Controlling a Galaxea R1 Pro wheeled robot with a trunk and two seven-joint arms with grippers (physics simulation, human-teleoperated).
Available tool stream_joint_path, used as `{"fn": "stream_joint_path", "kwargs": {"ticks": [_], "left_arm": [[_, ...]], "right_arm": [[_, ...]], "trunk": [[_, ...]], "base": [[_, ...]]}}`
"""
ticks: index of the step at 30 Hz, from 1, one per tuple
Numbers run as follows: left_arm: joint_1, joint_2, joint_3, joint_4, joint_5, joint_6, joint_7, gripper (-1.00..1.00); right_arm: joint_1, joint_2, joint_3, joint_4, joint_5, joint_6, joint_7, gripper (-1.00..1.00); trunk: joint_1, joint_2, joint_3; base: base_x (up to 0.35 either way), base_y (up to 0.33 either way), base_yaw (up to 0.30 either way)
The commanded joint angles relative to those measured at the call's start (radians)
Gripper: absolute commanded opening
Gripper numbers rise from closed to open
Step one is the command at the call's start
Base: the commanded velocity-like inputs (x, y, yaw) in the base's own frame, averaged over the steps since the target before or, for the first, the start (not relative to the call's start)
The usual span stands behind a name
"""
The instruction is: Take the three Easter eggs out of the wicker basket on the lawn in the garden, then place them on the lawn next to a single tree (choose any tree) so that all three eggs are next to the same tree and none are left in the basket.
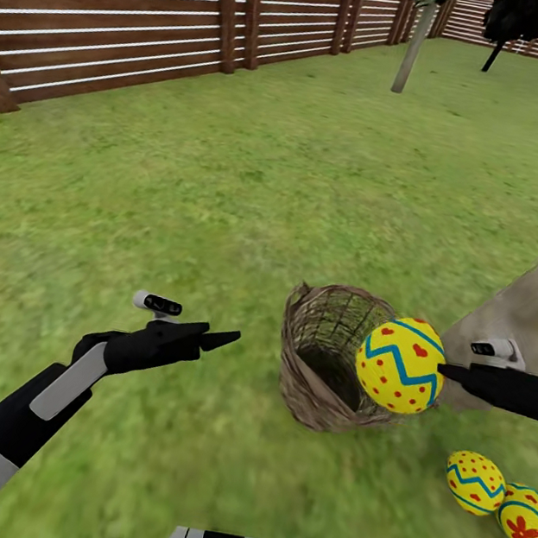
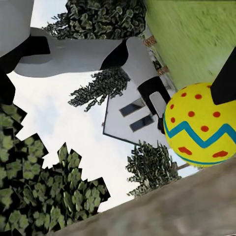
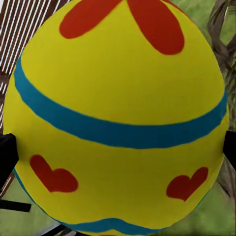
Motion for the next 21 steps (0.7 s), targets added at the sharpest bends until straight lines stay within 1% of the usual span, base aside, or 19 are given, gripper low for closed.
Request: {"fn": "stream_joint_path", "kwargs": {"ticks": [1,3,4,6,7,8,9,11,13,14,15,16,18,19,20,21], "left_arm": [[-0.001,0.001,-0.003,0.000,0.008,0.007,0.001,1.00],[-0.001,0.000,-0.003,0.001,0.008,0.007,0.005,1.00],[-0.001,-0.006,-0.004,0.001,0.008,0.007,0.026,1.00],[-0.001,-0.008,-0.004,0.001,0.008,0.007,0.037,1.00],[-0.001,-0.008,-0.004,0.001,0.008,0.007,0.039,1.00],[-0.001,-0.009,-0.005,0.001,0.007,0.007,0.040,1.00],[-0.001,-0.010,-0.005,0.001,0.006,0.007,0.041,1.00],[-0.001,-0.037,-0.006,0.002,0.005,0.006,0.054,1.00],[-0.001,-0.047,-0.007,0.002,0.004,0.005,0.093,1.00],[-0.001,-0.049,-0.005,0.002,0.006,0.005,0.112,1.00],[-0.001,-0.048,-0.005,0.003,0.010,0.000,0.120,1.00],[-0.001,-0.049,-0.006,0.004,0.011,-0.004,0.124,1.00],[-0.001,-0.051,-0.008,0.003,0.010,-0.009,0.127,1.00],[-0.001,-0.061,-0.008,0.003,0.008,-0.009,0.128,1.00],[-0.001,-0.072,-0.009,0.003,0.006,-0.010,0.128,1.00],[-0.001,-0.081,-0.010,0.002,0.004,-0.010,0.129,1.00]], "right_arm": [[0.012,0.000,0.000,0.000,0.000,0.006,0.001,-1.00],[0.037,0.002,0.001,-0.002,0.009,0.005,0.000,-1.00],[0.058,0.003,0.002,0.000,0.010,0.003,-0.003,-1.00],[0.089,0.004,0.003,0.001,0.015,-0.001,-0.009,-1.00],[0.107,0.005,0.004,0.004,0.052,-0.003,-0.010,-1.00],[0.121,0.009,0.005,0.013,0.112,-0.009,-0.006,-1.00],[0.138,0.014,0.005,0.016,0.138,-0.013,-0.003,-1.00],[0.170,0.017,0.005,0.018,0.153,-0.015,0.001,-1.00],[0.182,0.017,0.005,0.020,0.155,-0.016,-0.002,-1.00],[0.189,0.018,0.006,0.025,0.161,-0.017,-0.009,-1.00],[0.194,0.022,0.012,0.051,0.198,-0.023,-0.018,-1.00],[0.198,0.045,0.021,0.091,0.271,-0.043,-0.024,-1.00],[0.200,0.107,0.025,0.148,0.405,-0.090,-0.025,-1.00],[0.200,0.139,0.026,0.173,0.479,-0.116,-0.024,-1.00],[0.200,0.151,0.026,0.183,0.513,-0.126,-0.024,-1.00],[0.201,0.157,0.026,0.189,0.536,-0.132,-0.022,-1.00]], "trunk": [[-0.001,0.000,0.003],[-0.002,0.000,0.011],[-0.003,0.001,0.015],[-0.003,0.001,0.023],[-0.004,0.001,0.027],[-0.004,0.002,0.030],[-0.005,0.002,0.034],[-0.006,0.002,0.042],[-0.007,0.003,0.050],[-0.007,0.003,0.050],[-0.007,0.003,0.050],[-0.007,0.003,0.050],[-0.007,0.003,0.051],[-0.007,0.003,0.052],[-0.007,0.003,0.052],[-0.007,0.003,0.053]], "base": [[-0.345,0.000,0.000],[-0.345,0.000,0.000],[-0.345,0.000,0.000],[-0.345,0.000,0.000],[-0.309,0.000,0.000],[-0.224,0.000,0.000],[-0.119,0.000,0.000],[-0.034,0.000,0.000],[-0.007,0.000,0.000],[-0.002,0.000,0.000],[0.000,0.000,0.000],[0.000,0.000,0.000],[0.000,0.000,-0.086],[0.000,0.000,-0.192],[0.000,0.000,-0.218],[0.000,0.000,-0.233]]}}
